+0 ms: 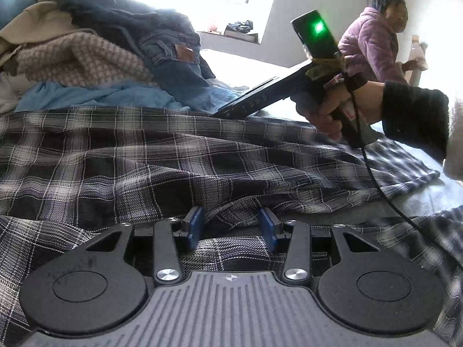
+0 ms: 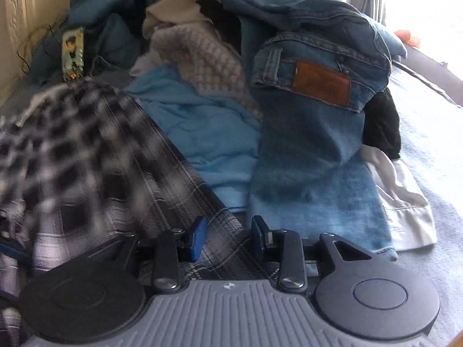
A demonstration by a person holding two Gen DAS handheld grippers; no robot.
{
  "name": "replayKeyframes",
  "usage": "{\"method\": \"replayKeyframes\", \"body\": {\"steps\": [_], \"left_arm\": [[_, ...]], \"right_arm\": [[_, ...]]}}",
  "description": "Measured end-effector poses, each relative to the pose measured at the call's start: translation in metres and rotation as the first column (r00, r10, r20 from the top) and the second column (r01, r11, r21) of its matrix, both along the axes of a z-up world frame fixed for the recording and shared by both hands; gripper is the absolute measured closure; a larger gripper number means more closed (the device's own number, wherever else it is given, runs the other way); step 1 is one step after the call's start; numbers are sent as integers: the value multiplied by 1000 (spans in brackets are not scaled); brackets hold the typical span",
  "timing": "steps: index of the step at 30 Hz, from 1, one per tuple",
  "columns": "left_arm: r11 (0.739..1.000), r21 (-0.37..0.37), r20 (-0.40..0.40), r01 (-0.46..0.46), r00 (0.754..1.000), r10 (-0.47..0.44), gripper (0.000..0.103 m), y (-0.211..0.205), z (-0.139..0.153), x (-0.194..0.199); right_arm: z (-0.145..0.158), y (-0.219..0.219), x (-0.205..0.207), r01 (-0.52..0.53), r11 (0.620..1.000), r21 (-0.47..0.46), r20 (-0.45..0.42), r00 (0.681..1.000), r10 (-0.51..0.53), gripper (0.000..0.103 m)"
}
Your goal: Fold clothes
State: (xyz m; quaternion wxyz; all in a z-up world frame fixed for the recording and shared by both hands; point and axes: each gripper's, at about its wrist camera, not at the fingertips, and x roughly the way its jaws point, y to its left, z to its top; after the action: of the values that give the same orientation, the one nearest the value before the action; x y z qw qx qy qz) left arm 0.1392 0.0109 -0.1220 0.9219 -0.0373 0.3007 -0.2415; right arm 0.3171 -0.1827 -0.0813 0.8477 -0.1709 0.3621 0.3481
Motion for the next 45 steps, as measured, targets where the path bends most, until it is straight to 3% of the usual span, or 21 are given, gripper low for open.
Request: {"method": "replayKeyframes", "body": {"steps": [3, 4, 5, 13, 17, 20, 21, 23, 25, 28, 31, 36, 40, 45], "left_arm": [[1000, 3, 5, 0, 1000, 0, 61, -1, 0, -1], [1000, 3, 6, 0, 1000, 0, 61, -1, 0, -1], [1000, 2, 6, 0, 1000, 0, 61, -1, 0, -1], [1000, 10, 9, 1, 1000, -1, 61, -1, -1, 0], [1000, 13, 12, 2, 1000, -2, 61, -2, -2, 0], [1000, 12, 13, 2, 1000, -3, 61, -2, -3, -1], [1000, 11, 13, 3, 1000, -3, 61, -2, -3, -1], [1000, 7, 12, 3, 1000, -3, 61, -2, -3, -1], [1000, 5, 12, 3, 1000, -3, 61, -2, -3, -1], [1000, 5, 12, 3, 1000, -3, 61, -2, -3, -1], [1000, 5, 13, 3, 1000, -3, 61, -1, -3, -1], [1000, 1, 13, 3, 1000, -3, 61, 0, -3, 0], [1000, -3, 11, 3, 1000, -3, 61, 0, -4, 0], [1000, -8, 10, 5, 1000, -5, 60, 2, -4, 1]], "right_arm": [[-5, 3, 0, 10, 1000, -18, 10, 1000, -10, 74], [-3, 3, 0, 12, 1000, -17, 27, 1000, -11, 96], [0, 3, 0, 14, 1000, -15, 44, 999, -13, 100], [19, 2, 1, 27, 1000, -5, 173, 985, -26, 100], [-3, 9, 17, 48, 998, -50, 186, 982, -37, 100], [-17, 10, 22, 66, 997, -48, 195, 979, -56, 98], [-15, 7, 22, 81, 996, -32, 192, 979, -74, 92], [-3, -6, 23, 117, 993, 23, 175, 977, -119, 61], [14, -24, 24, 157, 983, 93, 148, 974, -169, 49], [45, -63, 20, 220, 951, 219, 112, 962, -249, 39], [63, -106, 9, 267, 929, 256, 95, 949, -300, 39], [42, -156, -10, 320, 935, 152, 15, 945, -326, 44], [19, -177, -10, 352, 925, 145, -49, 936, -349, 46], [-1, -177, -2, 331, 937, 110, -103, 942, -320, 46]]}}
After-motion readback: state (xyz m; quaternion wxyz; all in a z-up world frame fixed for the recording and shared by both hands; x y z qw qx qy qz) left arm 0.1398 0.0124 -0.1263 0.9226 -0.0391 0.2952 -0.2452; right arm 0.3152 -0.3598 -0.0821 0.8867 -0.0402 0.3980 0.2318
